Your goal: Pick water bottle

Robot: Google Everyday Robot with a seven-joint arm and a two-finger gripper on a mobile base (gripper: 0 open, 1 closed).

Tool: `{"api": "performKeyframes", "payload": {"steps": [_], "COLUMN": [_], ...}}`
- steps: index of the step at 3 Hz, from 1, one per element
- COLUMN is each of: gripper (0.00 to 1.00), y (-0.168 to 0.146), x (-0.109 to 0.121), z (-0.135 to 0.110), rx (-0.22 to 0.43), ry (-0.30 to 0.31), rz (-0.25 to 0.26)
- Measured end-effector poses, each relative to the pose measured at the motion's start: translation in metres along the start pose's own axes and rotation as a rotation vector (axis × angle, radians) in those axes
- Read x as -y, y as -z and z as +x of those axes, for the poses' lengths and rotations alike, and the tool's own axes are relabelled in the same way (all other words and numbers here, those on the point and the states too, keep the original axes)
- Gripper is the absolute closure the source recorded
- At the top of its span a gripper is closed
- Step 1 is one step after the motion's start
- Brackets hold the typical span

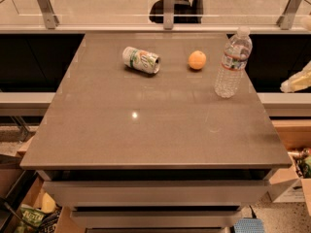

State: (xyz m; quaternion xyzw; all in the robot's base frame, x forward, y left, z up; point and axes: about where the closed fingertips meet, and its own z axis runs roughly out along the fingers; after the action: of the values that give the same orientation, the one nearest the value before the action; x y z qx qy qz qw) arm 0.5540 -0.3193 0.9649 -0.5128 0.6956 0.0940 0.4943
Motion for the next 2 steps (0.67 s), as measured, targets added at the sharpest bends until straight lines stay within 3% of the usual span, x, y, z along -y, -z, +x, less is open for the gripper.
{"api": "performKeyframes", "payload": {"steps": [2], "gripper": [0.0], "y": [-0.0193], "x": [-0.0009], "z": [0.0138], "rx": [0.104], "ry": [-0.084], "rz": [-0.081]}}
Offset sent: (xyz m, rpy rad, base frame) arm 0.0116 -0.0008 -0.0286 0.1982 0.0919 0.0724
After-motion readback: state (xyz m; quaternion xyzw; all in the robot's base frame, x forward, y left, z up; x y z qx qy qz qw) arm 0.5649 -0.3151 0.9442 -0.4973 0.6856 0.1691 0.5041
